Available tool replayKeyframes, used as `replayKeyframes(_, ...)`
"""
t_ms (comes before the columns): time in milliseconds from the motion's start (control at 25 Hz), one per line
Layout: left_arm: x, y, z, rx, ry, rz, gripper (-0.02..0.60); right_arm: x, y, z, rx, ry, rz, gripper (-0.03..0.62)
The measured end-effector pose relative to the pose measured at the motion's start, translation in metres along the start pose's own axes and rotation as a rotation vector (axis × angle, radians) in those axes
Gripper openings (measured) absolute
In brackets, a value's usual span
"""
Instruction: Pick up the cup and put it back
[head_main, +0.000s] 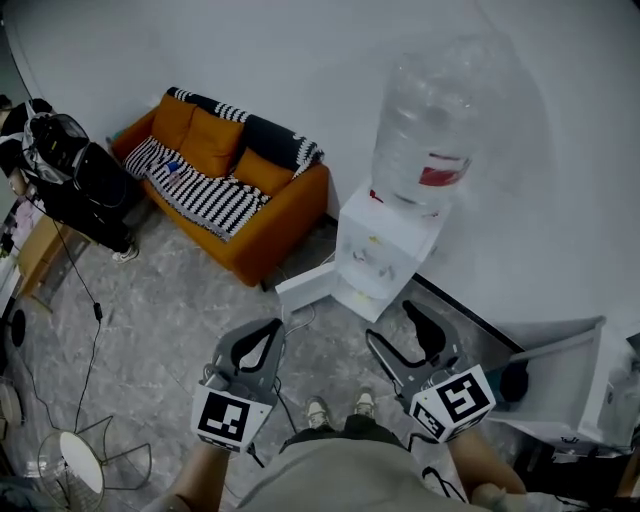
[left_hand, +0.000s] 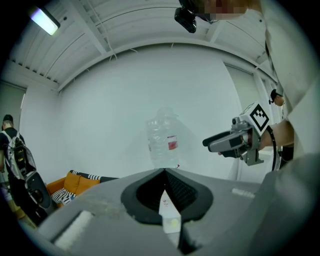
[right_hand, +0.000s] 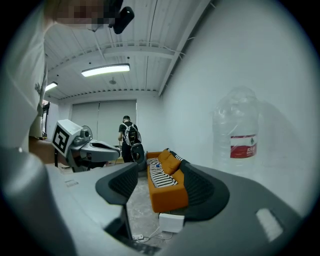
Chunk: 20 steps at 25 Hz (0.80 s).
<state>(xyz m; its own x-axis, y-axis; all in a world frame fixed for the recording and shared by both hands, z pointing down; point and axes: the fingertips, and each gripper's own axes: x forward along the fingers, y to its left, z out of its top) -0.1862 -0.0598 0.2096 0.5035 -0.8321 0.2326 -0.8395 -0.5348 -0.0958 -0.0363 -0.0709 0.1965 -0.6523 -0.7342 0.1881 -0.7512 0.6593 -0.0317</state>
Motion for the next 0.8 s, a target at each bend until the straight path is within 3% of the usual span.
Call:
replayKeyframes(640, 0.07, 0.012, -0.029, -0.038, 0.034, 0.096, 0.002, 0.047, -0.072, -0.047, 0.048, 0.024, 0.028, 0.291)
replayKeyframes(800, 0.09, 0.014, -0.041, -0.005, 0.031, 0.112, 0.002, 0.067, -0.085, -0.069, 0.064, 0.039, 0.043, 0.291)
